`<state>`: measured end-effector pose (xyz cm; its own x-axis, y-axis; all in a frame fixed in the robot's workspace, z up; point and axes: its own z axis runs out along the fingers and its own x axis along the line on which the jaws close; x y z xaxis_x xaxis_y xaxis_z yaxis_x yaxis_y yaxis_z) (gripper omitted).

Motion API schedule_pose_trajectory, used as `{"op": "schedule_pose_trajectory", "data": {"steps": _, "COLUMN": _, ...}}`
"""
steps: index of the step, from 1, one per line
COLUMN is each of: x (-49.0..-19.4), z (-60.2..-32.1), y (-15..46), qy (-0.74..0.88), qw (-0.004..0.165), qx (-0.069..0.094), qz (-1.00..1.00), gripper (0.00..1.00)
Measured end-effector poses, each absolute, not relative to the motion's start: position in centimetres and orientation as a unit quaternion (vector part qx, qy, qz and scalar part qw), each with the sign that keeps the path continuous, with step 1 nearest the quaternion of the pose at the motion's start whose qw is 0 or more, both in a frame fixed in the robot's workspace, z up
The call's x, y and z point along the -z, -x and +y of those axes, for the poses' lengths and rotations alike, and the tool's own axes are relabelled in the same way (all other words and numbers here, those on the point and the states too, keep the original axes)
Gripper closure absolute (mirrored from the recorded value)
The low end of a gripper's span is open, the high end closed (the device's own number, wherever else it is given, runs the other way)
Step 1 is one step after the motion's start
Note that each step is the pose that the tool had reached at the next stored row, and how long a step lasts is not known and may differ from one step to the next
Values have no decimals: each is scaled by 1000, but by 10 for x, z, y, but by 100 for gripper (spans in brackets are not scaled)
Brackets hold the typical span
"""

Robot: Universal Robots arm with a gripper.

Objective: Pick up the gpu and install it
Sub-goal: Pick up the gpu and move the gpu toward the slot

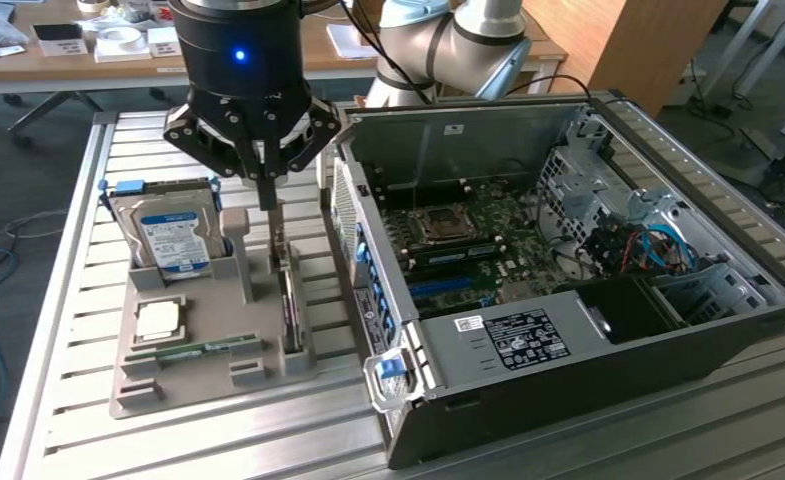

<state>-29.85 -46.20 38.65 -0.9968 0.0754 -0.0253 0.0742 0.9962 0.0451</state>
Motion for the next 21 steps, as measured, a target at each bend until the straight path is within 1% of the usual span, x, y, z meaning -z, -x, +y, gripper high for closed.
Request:
{"op": "schedule_pose_trajectory", "data": {"steps": 11, "x": -386, "z": -462, "y": 299, "qy": -37, "qw": 14, "qx": -22, "qz": 999, "gripper": 89}}
{"op": "schedule_pose_trajectory", "data": {"steps": 12, "x": -386, "z": -462, "y": 299, "qy": -37, "qw": 13, "qx": -22, "qz": 999, "gripper": 83}}
{"op": "schedule_pose_trajectory", "data": {"steps": 13, "x": -386, "z": -462, "y": 299, "qy": -37, "qw": 14, "qx": -22, "qz": 999, "gripper": 83}}
{"op": "schedule_pose_trajectory", "data": {"steps": 15, "x": -386, "z": -462, "y": 299, "qy": -37, "qw": 13, "qx": -22, "qz": 999, "gripper": 71}}
{"op": "schedule_pose_trajectory", "data": {"steps": 16, "x": -386, "z": -462, "y": 299, "qy": -37, "qw": 13, "qx": -22, "qz": 999, "gripper": 71}}
{"op": "schedule_pose_trajectory", "data": {"steps": 17, "x": -386, "z": -462, "y": 299, "qy": -37, "qw": 13, "qx": -22, "qz": 999, "gripper": 65}}
{"op": "schedule_pose_trajectory", "data": {"steps": 18, "x": -386, "z": -462, "y": 299, "qy": -37, "qw": 13, "qx": -22, "qz": 999, "gripper": 65}}
{"op": "schedule_pose_trajectory", "data": {"steps": 19, "x": -386, "z": -462, "y": 299, "qy": -37, "qw": 13, "qx": -22, "qz": 999, "gripper": 58}}
{"op": "schedule_pose_trajectory", "data": {"steps": 21, "x": -386, "z": -462, "y": 299, "qy": -37, "qw": 13, "qx": -22, "qz": 999, "gripper": 58}}
